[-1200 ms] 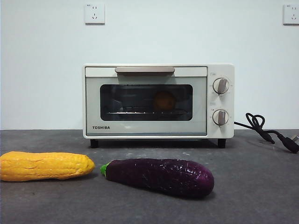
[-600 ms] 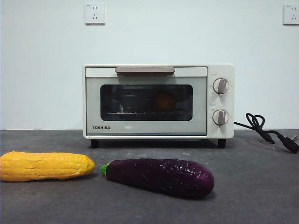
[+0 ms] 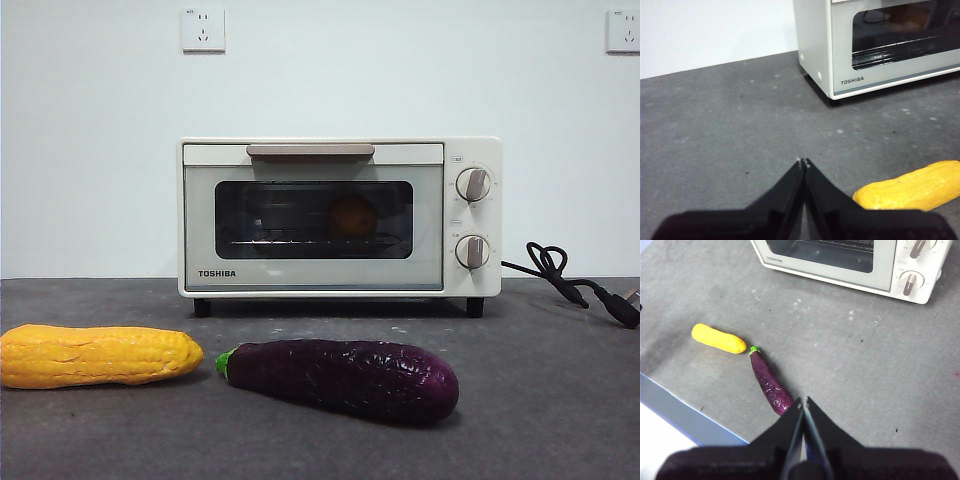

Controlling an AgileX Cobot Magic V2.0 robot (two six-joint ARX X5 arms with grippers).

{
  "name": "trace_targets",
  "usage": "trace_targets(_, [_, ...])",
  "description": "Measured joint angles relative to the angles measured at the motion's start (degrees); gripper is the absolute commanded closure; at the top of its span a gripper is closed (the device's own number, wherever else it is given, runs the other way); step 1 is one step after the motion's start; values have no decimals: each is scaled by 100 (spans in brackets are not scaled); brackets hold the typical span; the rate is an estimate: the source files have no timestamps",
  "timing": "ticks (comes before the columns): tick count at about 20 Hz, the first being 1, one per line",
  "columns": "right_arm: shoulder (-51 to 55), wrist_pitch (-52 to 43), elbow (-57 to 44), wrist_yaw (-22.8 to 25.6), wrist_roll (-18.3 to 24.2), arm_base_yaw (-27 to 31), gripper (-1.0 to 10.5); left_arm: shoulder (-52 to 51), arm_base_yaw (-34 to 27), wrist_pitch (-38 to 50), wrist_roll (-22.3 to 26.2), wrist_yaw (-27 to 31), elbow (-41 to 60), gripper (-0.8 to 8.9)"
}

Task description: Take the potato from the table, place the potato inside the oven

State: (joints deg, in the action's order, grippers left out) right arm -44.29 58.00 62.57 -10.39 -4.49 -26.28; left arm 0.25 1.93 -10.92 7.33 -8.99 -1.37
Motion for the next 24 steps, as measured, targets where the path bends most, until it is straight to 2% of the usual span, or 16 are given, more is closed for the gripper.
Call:
trace_targets(4, [0,0,0,0,0,0,946,0,0,2,-138,2,0,817])
trace_targets(17, [2,4,0,4,0,0,946,0,0,2,-140,2,0,817])
trace_targets(19, [26,-13,0,125,103,22,946,0,0,2,-140,2,0,817])
trace_targets(21, [249,-280,-59,243,310,389,946,0,0,2,-140,2,2,817])
trace_targets(22, [470,-723,-203,133,393,693,946,0,0,2,-140,2,0,817])
trace_targets(24, [1064,-1801,-787,-531,433,1303,946,0,0,2,-140,0,0,817])
